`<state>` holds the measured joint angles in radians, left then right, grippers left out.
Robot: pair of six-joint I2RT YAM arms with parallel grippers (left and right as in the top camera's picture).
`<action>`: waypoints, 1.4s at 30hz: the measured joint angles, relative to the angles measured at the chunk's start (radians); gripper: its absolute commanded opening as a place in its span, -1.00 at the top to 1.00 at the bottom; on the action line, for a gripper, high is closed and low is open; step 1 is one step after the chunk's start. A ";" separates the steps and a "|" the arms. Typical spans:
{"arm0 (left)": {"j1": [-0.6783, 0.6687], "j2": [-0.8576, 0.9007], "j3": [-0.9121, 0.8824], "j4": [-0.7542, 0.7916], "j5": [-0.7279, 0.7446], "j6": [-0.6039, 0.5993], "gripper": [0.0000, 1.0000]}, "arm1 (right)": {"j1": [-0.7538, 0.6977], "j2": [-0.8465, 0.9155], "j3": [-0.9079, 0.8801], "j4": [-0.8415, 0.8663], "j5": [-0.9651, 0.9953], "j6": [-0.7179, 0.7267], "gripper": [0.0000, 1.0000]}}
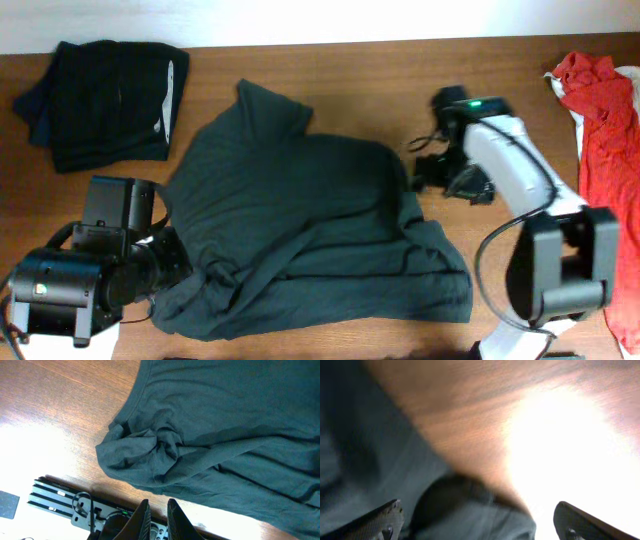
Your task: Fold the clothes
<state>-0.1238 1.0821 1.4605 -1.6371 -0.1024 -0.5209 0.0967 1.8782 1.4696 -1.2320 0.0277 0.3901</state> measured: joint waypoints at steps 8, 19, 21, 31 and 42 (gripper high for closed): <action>0.000 0.000 0.000 0.002 0.000 0.000 0.73 | -0.154 0.075 -0.018 0.113 -0.266 -0.136 -0.47; 0.000 0.000 0.000 0.002 0.000 0.000 0.65 | -0.104 0.169 -0.131 0.245 -0.376 -0.132 0.92; 0.000 0.000 0.000 0.002 0.000 0.000 0.64 | -0.104 0.177 -0.132 0.241 -0.386 -0.135 0.92; 0.000 0.000 0.000 0.002 0.000 0.000 0.64 | -0.110 0.200 0.063 0.021 -0.312 -0.133 0.92; 0.000 0.000 0.000 0.002 0.000 0.000 0.63 | -0.205 0.198 0.316 -0.074 -0.176 -0.136 0.92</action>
<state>-0.1238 1.0821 1.4601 -1.6348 -0.1028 -0.5209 -0.1085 2.0762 1.7855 -1.3056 -0.1486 0.2543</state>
